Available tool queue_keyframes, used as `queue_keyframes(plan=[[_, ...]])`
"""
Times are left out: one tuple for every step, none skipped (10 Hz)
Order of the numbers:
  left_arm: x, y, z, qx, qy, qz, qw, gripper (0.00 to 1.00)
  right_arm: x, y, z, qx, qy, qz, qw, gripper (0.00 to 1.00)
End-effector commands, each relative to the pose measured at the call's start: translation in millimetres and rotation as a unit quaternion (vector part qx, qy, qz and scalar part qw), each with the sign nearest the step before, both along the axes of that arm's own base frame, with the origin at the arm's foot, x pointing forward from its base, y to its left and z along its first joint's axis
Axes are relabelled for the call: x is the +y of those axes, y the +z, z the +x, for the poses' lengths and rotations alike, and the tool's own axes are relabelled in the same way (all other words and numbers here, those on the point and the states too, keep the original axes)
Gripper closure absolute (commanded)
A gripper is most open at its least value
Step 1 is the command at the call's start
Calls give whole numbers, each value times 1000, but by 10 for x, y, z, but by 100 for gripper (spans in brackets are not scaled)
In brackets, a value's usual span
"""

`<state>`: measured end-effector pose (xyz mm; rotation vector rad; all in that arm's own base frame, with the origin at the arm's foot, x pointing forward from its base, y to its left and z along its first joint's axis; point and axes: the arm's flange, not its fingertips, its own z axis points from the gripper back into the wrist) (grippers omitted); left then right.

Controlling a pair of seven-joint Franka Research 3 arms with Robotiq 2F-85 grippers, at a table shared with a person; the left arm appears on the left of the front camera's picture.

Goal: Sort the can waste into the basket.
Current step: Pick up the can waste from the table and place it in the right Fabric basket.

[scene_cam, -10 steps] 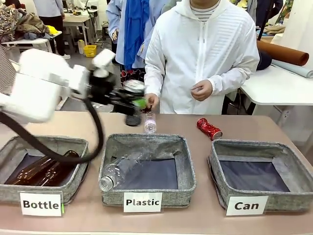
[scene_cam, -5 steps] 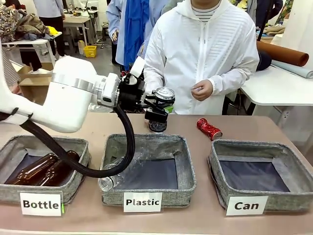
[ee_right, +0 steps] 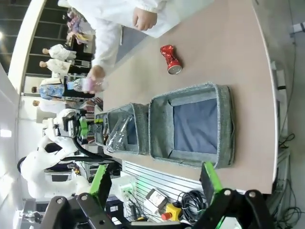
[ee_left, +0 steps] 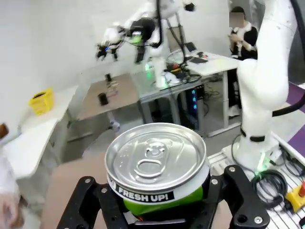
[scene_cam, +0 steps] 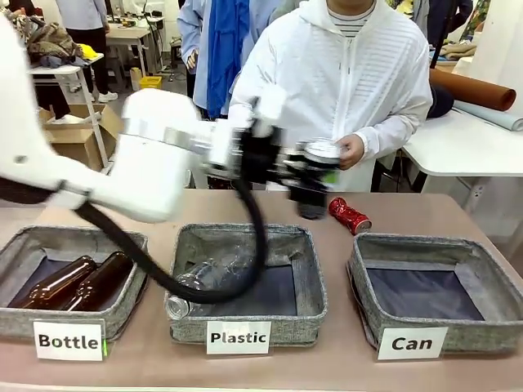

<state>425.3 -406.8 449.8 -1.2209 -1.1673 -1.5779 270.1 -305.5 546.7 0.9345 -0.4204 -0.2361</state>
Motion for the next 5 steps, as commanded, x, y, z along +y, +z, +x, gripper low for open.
queue_keyframes(plan=[[-1222, -45, -49, -47, -76, 1, 996, 100, -98, 131, -144, -10, 18, -45, 999, 0], [-1771, -61, -124, -60, -85, 14, 994, 100, -168, 115, -152, -8, 10, -34, 999, 0], [-2291, -82, -218, -73, -92, 39, 992, 100, -227, 69, -155, -8, 9, -29, 1000, 0], [-2678, -96, -392, -72, -133, 45, 987, 100, -267, 2, -141, -4, 9, -20, 1000, 0], [-3043, -138, -516, -97, -133, 70, 984, 100, -284, -70, -124, 2, 9, -18, 1000, 0]])
